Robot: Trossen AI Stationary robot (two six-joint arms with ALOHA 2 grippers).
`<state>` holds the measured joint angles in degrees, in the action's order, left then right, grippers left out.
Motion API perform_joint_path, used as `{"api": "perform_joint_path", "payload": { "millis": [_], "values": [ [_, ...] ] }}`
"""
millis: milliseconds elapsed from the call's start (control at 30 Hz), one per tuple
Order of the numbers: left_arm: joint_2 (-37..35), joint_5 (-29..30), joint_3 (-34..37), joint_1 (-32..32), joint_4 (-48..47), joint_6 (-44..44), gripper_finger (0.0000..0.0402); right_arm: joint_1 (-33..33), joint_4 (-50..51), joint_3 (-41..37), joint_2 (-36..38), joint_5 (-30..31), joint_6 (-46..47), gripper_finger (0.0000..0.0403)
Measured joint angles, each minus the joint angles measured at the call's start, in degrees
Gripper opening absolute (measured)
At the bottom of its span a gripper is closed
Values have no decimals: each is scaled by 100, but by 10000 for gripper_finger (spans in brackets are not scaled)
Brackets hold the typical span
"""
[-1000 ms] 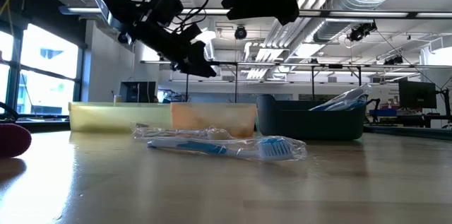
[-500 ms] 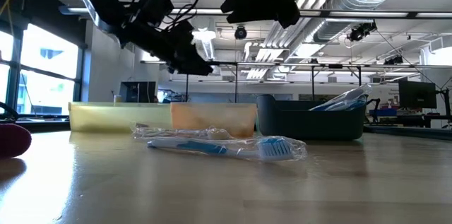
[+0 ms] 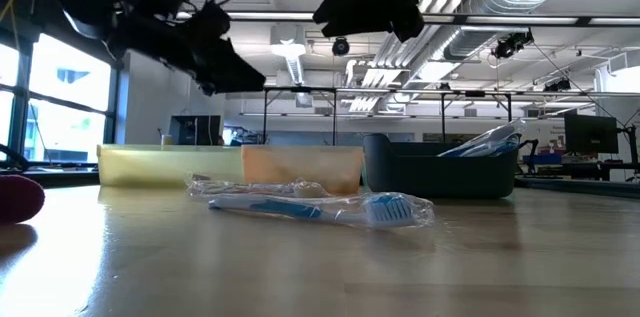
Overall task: Pick & Place Toothbrushes
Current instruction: Put the blue toothbrush into the dark blue bin
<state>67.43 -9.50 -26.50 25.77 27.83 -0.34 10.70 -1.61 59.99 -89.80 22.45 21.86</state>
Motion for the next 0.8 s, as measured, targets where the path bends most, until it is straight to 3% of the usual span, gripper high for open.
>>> {"api": "perform_joint_path", "payload": {
  "millis": [200,433,800],
  "values": [
    [-743,21,242,-791,-273,2,193,0,27,0,0,-6,-67,128],
    [-1194,670,242,-1736,-1022,23,193,0,138,0,0,-9,-67,128],
    [-2262,699,242,-2684,-1718,610,193,0,143,0,0,-171,-728,128]
  ]
}}
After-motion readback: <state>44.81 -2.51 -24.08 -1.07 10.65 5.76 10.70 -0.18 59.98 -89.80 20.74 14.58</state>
